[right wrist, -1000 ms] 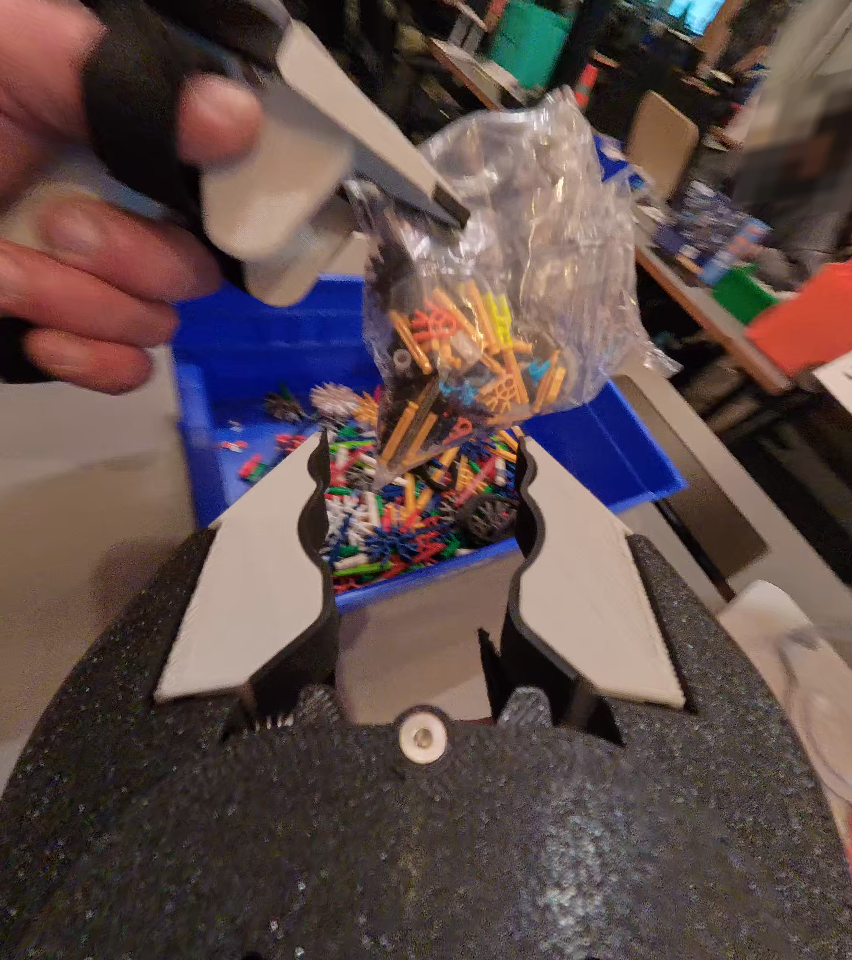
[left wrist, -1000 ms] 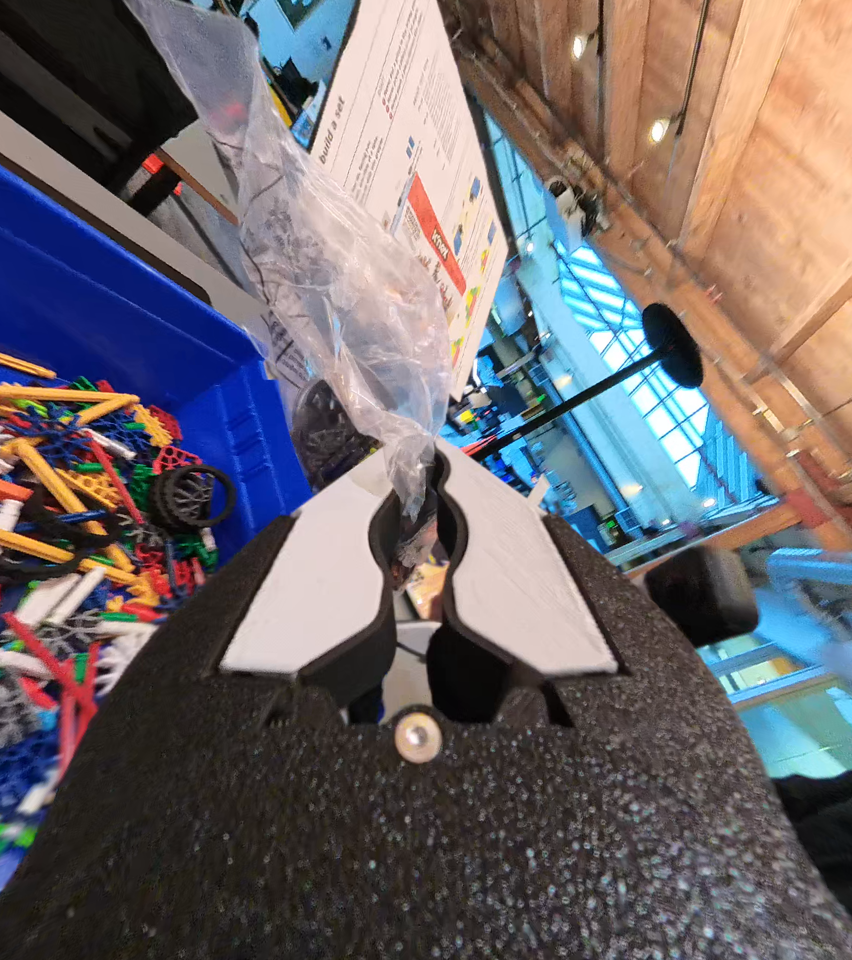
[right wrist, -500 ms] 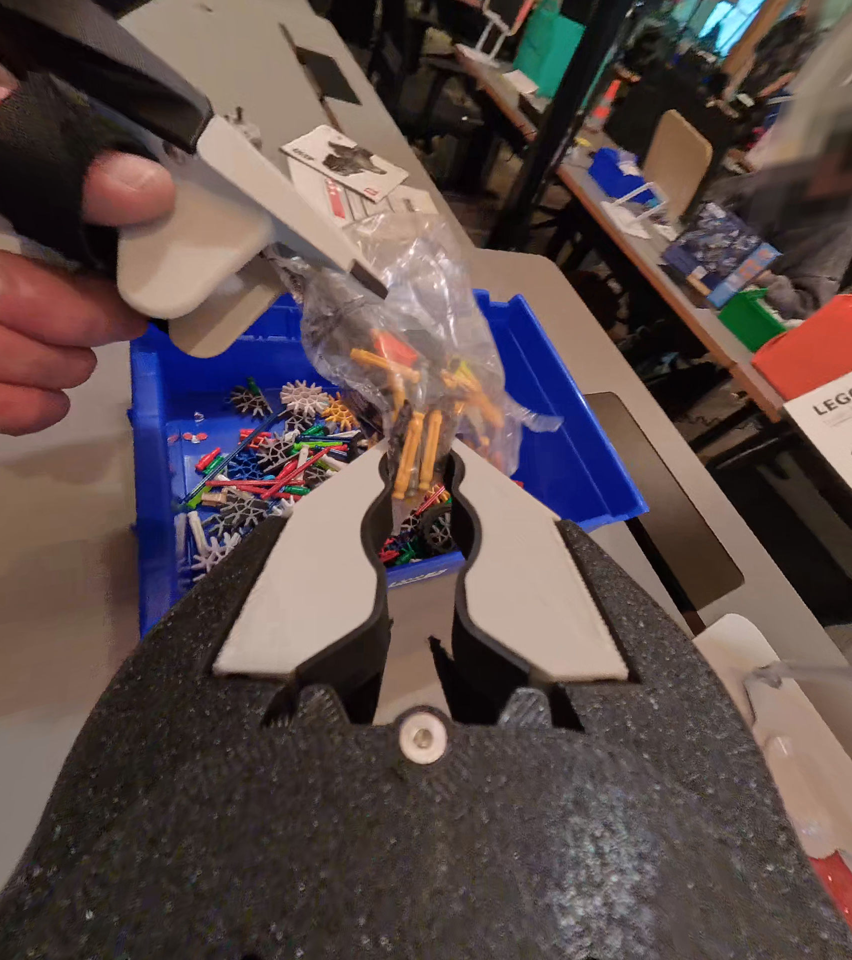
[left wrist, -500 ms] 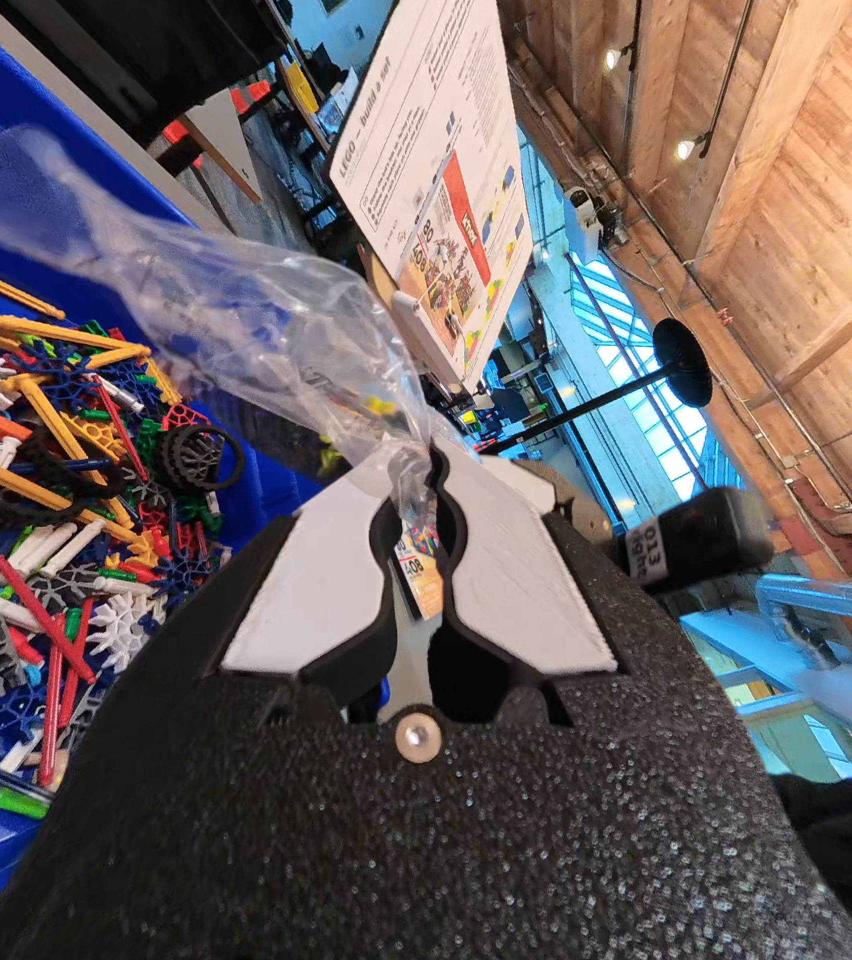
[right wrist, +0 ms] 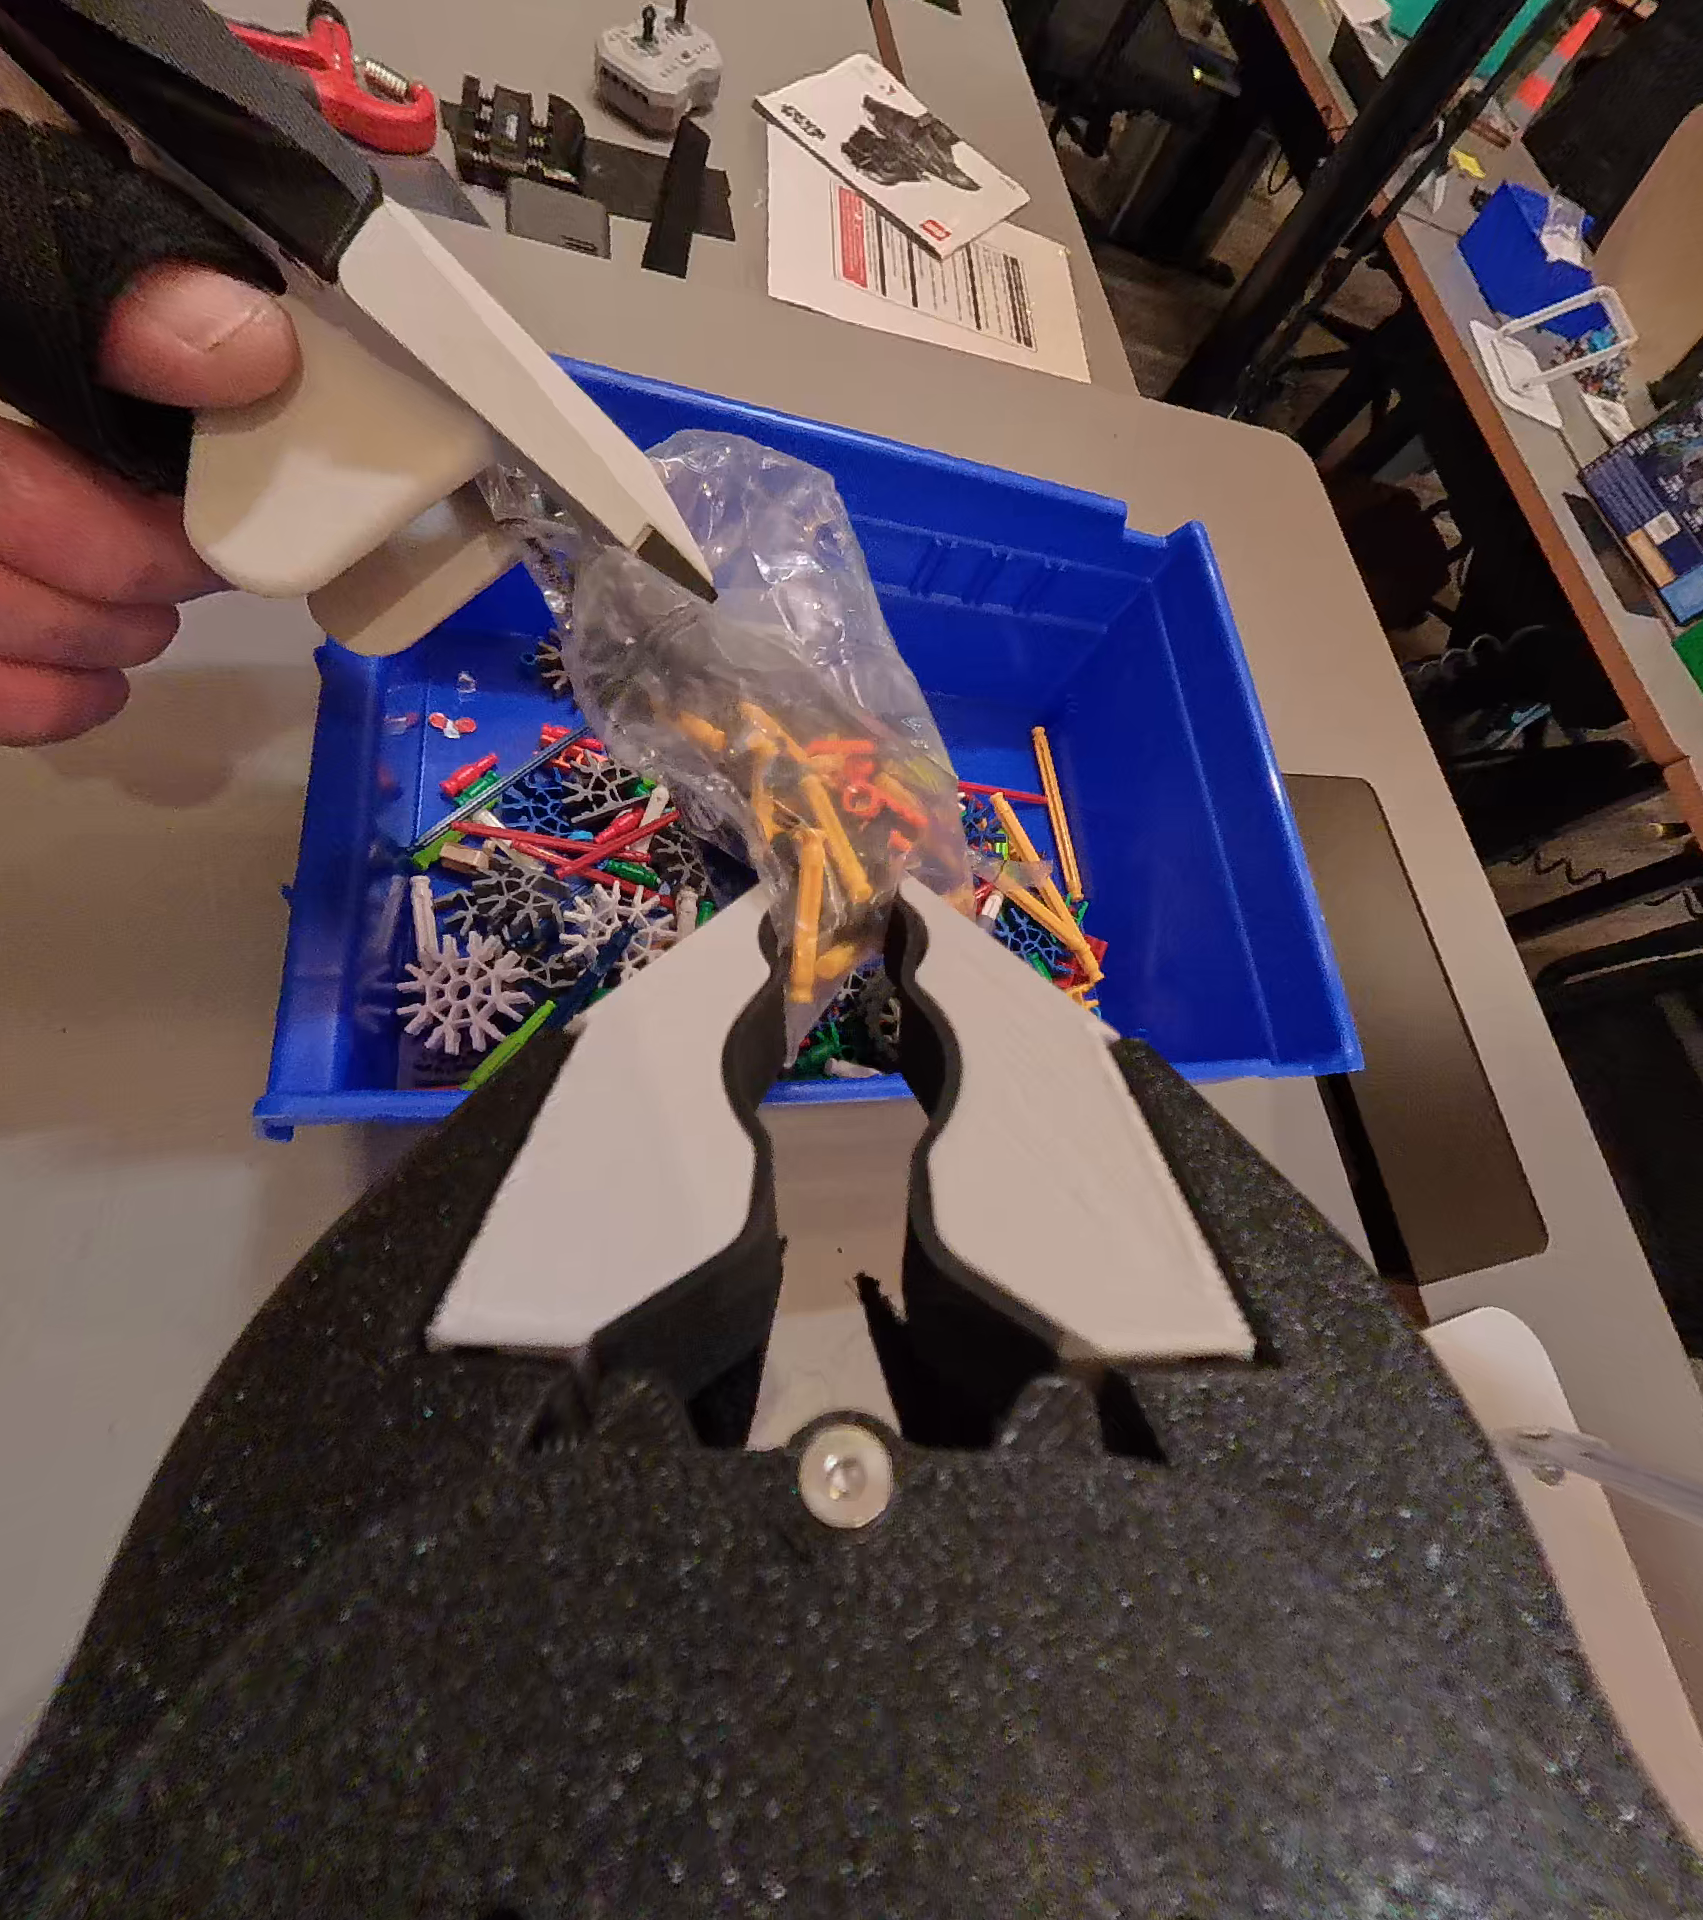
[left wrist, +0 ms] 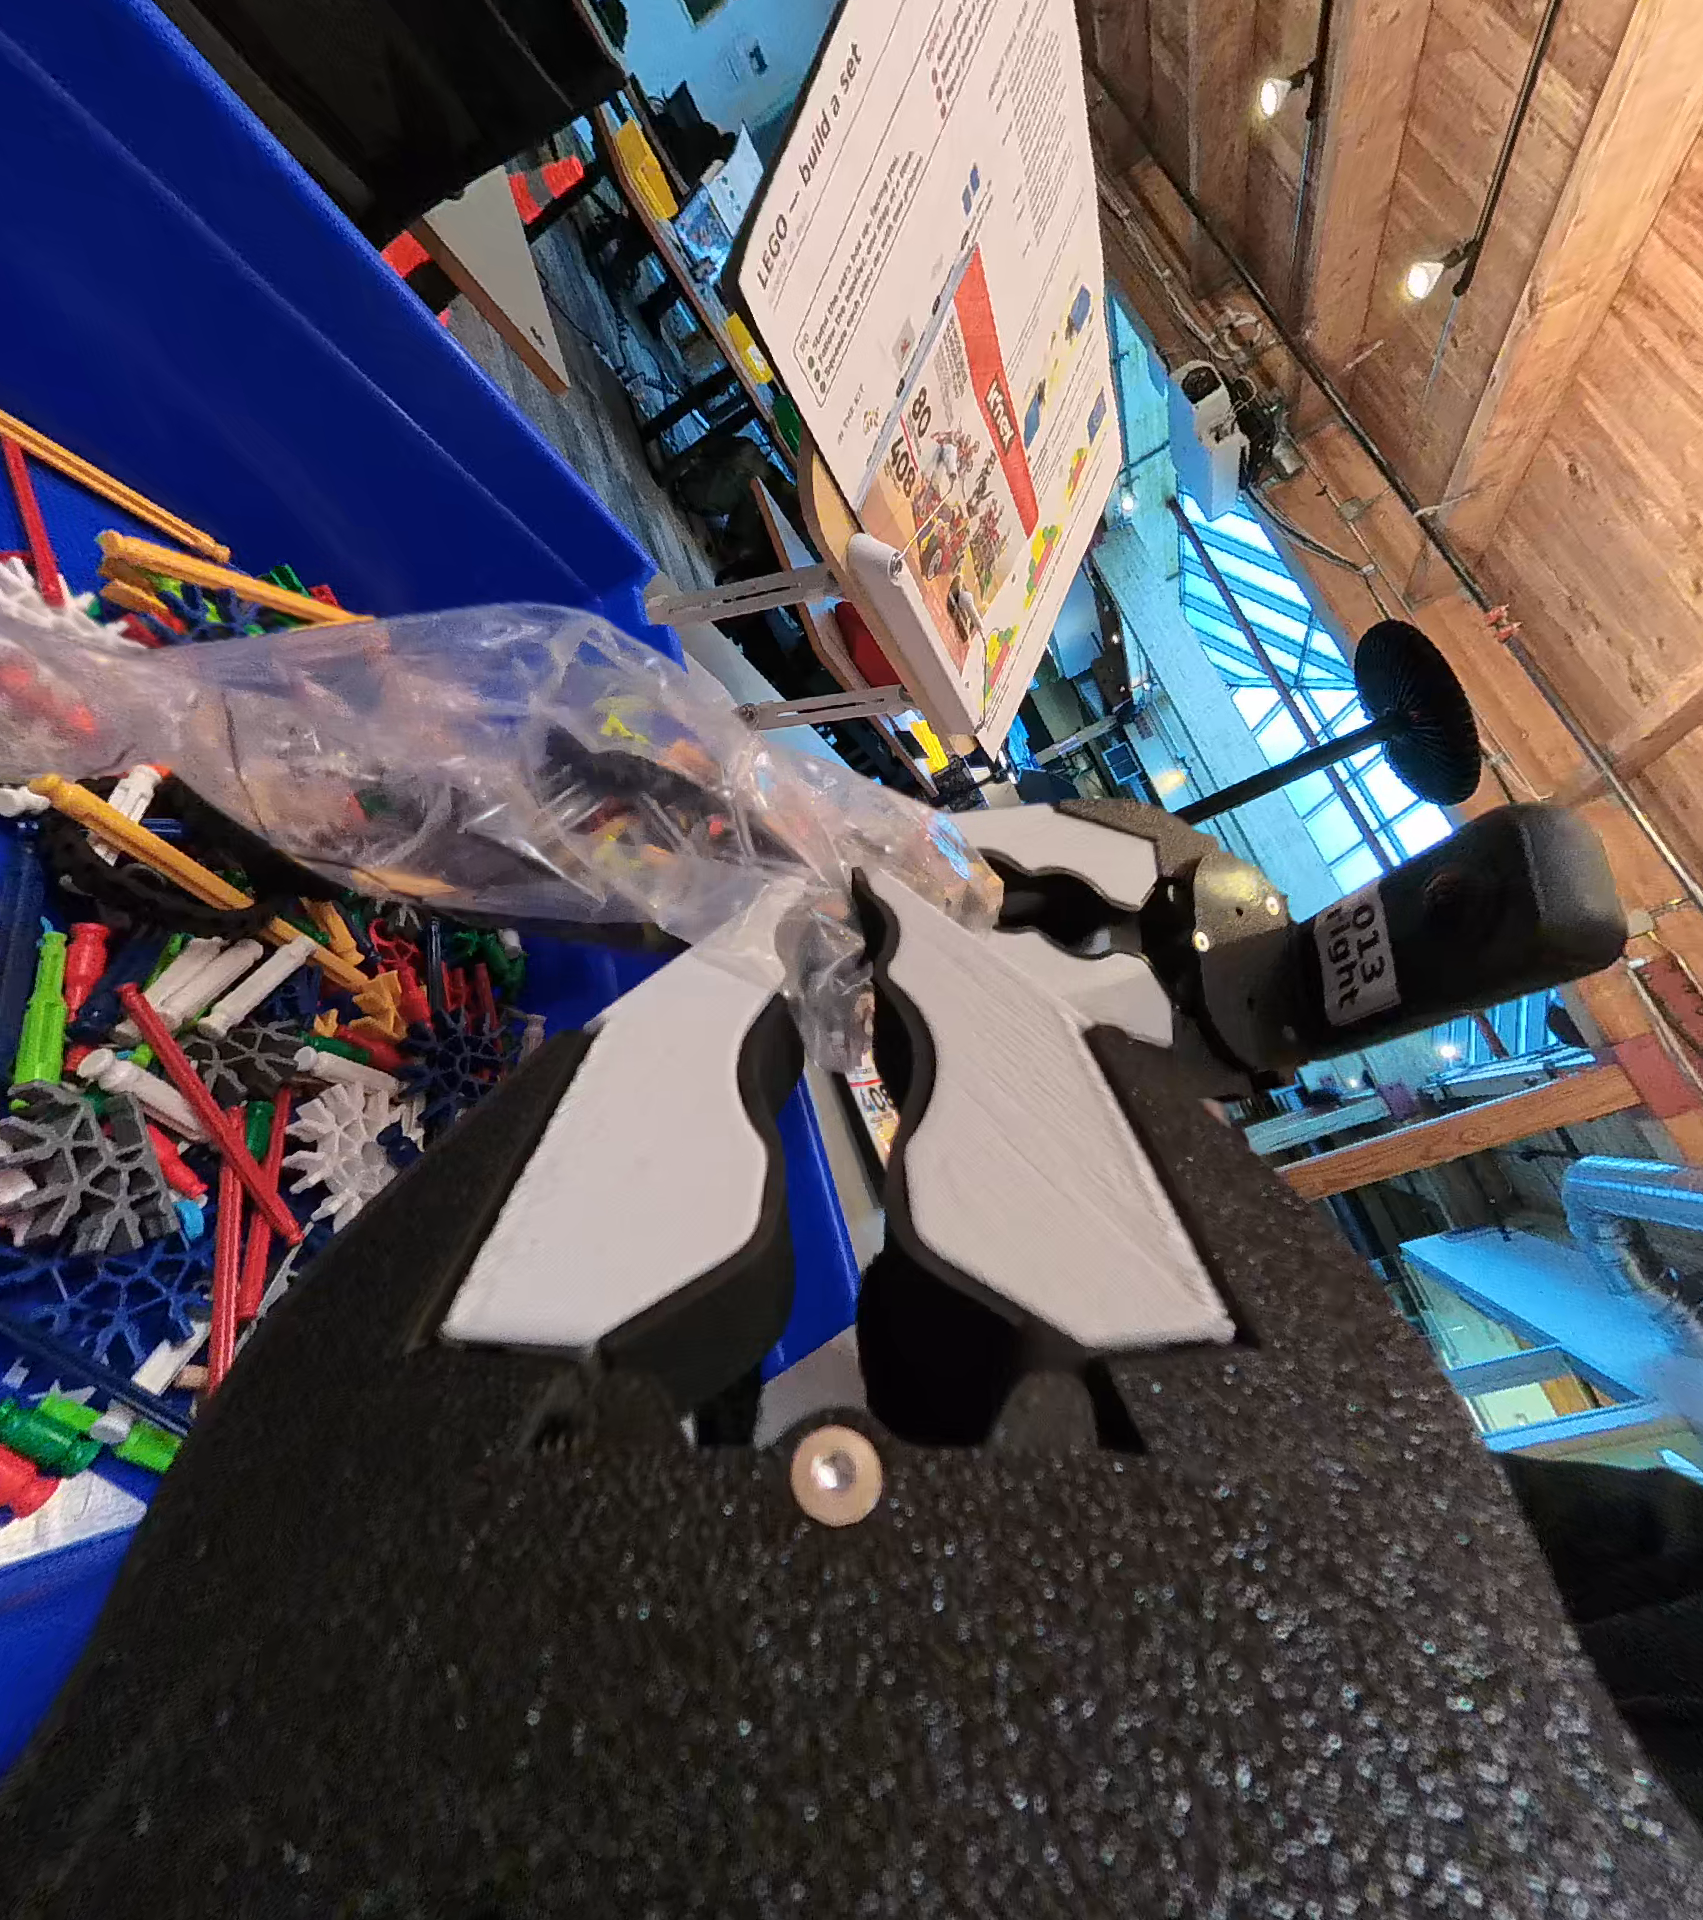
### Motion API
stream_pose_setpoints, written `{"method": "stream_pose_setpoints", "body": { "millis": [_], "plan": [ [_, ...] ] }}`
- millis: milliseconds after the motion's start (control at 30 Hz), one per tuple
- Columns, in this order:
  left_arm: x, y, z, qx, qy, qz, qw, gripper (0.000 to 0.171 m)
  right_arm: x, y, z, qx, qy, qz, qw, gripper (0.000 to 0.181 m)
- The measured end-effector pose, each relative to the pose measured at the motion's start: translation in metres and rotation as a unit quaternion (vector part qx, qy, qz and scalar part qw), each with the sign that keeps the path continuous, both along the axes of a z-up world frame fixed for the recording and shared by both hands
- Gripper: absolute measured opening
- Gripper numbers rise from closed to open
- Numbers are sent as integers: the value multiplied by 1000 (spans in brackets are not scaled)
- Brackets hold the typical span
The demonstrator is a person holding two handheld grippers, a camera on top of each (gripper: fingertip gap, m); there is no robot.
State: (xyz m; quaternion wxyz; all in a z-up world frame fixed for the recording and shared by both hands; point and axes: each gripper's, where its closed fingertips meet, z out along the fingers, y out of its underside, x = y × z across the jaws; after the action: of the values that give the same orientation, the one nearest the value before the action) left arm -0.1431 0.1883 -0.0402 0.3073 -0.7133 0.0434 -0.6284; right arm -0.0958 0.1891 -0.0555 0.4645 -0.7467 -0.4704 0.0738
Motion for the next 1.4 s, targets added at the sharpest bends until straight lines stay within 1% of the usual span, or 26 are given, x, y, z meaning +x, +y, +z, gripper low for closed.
{"method": "stream_pose_setpoints", "body": {
  "millis": [33, 133, 233, 300, 333, 367, 433, 500, 533, 600, 667, 733, 800, 833, 900, 933, 1000, 1067, 1100, 1167, 1267, 1400],
  "plan": [
    [0, -1, 0, 0, 1, -1, 1000, 0, 1, -1, 0, -3, -3, 5, 1000, 10],
    [2, -6, -6, -8, 5, -3, 1000, 4, 4, -4, -8, -17, -13, 12, 1000, 10],
    [0, -13, -13, -13, 9, -4, 1000, 14, 7, -8, -15, -20, -19, 15, 1000, 10],
    [-4, -18, -19, -10, 25, -4, 1000, 26, 8, -11, -20, -24, -25, 17, 999, 10],
    [-5, -22, -21, -3, 40, -5, 999, 37, 10, -11, -22, -25, -26, 15, 999, 10],
    [-8, -26, -22, 10, 55, -5, 998, 39, 11, -12, -24, -27, -27, 15, 999, 10],
    [-13, -32, -22, 35, 81, -3, 996, 47, 13, -14, -26, -26, -31, 17, 999, 10],
    [-19, -37, -21, 76, 125, 1, 989, 50, 13, -16, -27, -18, -30, 24, 999, 11],
    [-23, -37, -19, 109, 154, 8, 982, 50, 12, -18, -27, -14, -31, 28, 999, 11],
    [-25, -41, -17, 185, 226, 9, 956, 51, 10, -23, -29, -8, -35, 37, 999, 11],
    [-23, -45, -18, 258, 290, 1, 922, 56, 9, -28, -33, 0, -42, 44, 998, 11],
    [-21, -47, -24, 308, 344, -4, 887, 60, 8, -32, -35, 11, -47, 47, 998, 11],
    [-24, -44, -23, 345, 371, 24, 862, 61, 6, -36, -38, 19, -54, 49, 997, 11],
    [-26, -44, -21, 355, 374, 32, 856, 61, 6, -38, -39, 23, -57, 50, 997, 11],
    [-27, -45, -19, 376, 386, 29, 842, 62, 4, -40, -41, 30, -60, 49, 997, 11],
    [-24, -47, -21, 385, 390, 13, 836, 62, 4, -41, -41, 32, -59, 47, 997, 11],
    [-16, -57, -37, 375, 392, -46, 839, 57, 2, -42, -41, 32, -57, 44, 997, 11],
    [-11, -65, -55, 358, 403, -87, 838, 55, 1, -43, -41, 36, -62, 41, 997, 11],
    [-10, -67, -61, 358, 409, -96, 834, 52, 1, -43, -41, 36, -65, 40, 996, 11],
    [-9, -69, -68, 368, 418, -105, 824, 40, 2, -43, -41, 36, -66, 36, 997, 11],
    [-6, -73, -76, 369, 416, -120, 822, 28, 2, -43, -41, 32, -63, 34, 997, 11],
    [-5, -74, -81, 371, 420, -119, 819, 24, 2, -43, -42, 25, -59, 34, 997, 12]
  ]
}}
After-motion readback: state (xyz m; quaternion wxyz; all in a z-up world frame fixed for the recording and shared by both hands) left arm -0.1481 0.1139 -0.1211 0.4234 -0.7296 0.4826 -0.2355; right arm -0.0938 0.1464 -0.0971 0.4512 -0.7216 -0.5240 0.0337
